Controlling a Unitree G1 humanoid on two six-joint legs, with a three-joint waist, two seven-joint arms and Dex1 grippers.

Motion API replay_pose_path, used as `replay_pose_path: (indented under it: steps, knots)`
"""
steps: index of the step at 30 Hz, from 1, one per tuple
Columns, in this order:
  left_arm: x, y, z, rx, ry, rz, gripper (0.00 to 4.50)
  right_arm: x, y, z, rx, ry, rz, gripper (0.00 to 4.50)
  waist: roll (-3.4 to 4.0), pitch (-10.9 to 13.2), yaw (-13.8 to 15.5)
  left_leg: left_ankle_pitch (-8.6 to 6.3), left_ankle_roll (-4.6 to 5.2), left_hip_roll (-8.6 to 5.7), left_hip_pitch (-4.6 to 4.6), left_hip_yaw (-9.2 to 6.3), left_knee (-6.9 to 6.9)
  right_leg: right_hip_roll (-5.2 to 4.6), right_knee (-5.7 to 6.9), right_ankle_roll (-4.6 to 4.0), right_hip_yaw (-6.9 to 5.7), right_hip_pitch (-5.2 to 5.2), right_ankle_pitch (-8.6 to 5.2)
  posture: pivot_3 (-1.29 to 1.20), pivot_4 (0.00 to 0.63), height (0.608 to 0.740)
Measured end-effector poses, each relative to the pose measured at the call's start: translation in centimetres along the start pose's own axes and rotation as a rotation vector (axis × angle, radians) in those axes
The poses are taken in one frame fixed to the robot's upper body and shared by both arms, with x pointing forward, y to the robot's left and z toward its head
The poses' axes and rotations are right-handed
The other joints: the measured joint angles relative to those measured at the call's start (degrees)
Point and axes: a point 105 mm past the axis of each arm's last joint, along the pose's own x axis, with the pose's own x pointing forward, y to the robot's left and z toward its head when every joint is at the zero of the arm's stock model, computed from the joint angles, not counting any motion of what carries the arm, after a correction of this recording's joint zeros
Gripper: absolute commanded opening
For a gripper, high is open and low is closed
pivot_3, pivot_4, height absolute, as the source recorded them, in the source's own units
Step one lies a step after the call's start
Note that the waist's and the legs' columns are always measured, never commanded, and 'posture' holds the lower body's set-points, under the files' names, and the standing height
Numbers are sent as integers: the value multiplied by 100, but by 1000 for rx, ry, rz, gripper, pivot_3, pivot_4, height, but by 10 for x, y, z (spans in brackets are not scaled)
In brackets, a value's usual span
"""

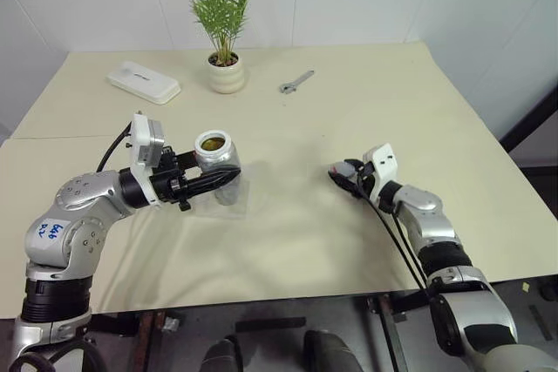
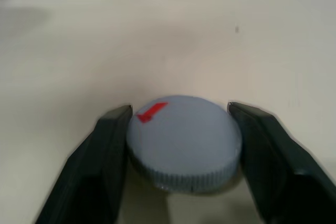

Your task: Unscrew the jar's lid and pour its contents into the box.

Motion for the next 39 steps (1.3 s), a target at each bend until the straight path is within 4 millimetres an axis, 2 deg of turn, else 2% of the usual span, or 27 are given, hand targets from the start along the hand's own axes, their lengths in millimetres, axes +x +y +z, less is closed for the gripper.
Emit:
replay_pose_path:
  steps: [2, 6, 9, 11, 13, 15, 17, 19, 23, 30, 33, 36, 39]
  knots:
    - [0, 1, 1, 2, -3, -1, 1956, -2, -3, 2, 2, -7, 0, 4475, 0, 0, 3, 0, 0, 0, 1, 0, 1, 0, 1, 0, 0, 0, 0, 0, 150, 740]
    - [0, 6, 4, 0, -11, 8, 1956, -7, -2, 11, 25, -30, 42, 4475, 1, 0, 9, 0, 0, 0, 0, 0, 6, 0, 3, 2, 2, 1, 1, 0, 150, 740]
    - [-3, 16, 6, -9, -7, 27, 1956, -15, 8, 44, -5, -96, 147, 4475, 2, 1, 14, 0, 0, 0, 0, -1, 6, 3, 6, 3, 2, 0, 1, 0, 150, 740]
    - [-9, 28, 11, 11, 14, 47, 1956, -22, 24, 71, -45, -131, 263, 4475, 3, 2, 20, 0, -1, 1, 1, -1, 7, 5, 9, 3, 2, -1, 1, 0, 150, 740]
    - [-19, 46, 18, 54, 47, 106, 1956, -31, 53, 96, -71, -139, 423, 4475, 3, 1, 15, -2, -2, 2, 4, -2, 7, 7, 10, 2, 1, -1, 0, 0, 150, 740]
    - [-25, 56, 24, 100, 73, 140, 1956, -37, 78, 110, -76, -138, 543, 4475, 2, 1, 20, -3, -2, 2, 4, -1, 8, 7, 7, 1, 1, 1, 0, 0, 150, 740]
    - [-30, 64, 24, 126, 105, 167, 1956, -39, 101, 117, -77, -132, 633, 4475, 2, 1, 39, -5, 0, 2, 2, -1, 13, 6, 5, 1, 1, 1, 0, 0, 150, 740]
    - [-35, 72, 18, 152, 153, 204, 1956, -38, 113, 119, -76, -129, 660, 4475, 2, 1, 56, -9, 2, 2, -2, 0, 19, 6, 4, 1, 1, 0, 0, 0, 150, 740]
    - [-41, 82, 10, 261, 266, 265, 1956, -38, 123, 122, -92, -134, 667, 4475, 2, 1, 140, -18, 5, 3, -8, 1, 21, 6, -1, -1, 2, -2, -1, 0, 150, 740]
    - [-45, 90, -1, 600, 449, 366, 1956, -37, 124, 112, -69, -113, 645, 4475, 1, 1, 181, -28, 6, 6, -14, 9, 30, 6, -4, -1, 3, -5, -4, 0, 150, 740]
    - [-38, 89, 0, 924, 560, 389, 1956, -36, 122, 112, -67, -113, 631, 4475, 1, 1, 184, -28, 6, 6, -14, 11, 31, 5, -3, 0, 6, -5, -3, 0, 150, 740]
    - [-21, 88, 3, 1307, 621, 405, 1956, -33, 120, 109, -52, -109, 606, 4475, 1, 0, 193, -28, 6, 6, -13, 14, 31, 5, -2, 2, 9, -6, -1, 0, 150, 740]
    - [-6, 80, 3, 1645, 653, 329, 1956, -30, 120, 108, -33, -114, 599, 4475, 1, 0, 180, -29, 7, 6, -14, 26, 28, 6, -1, 4, 19, -13, 0, 0, 150, 740]
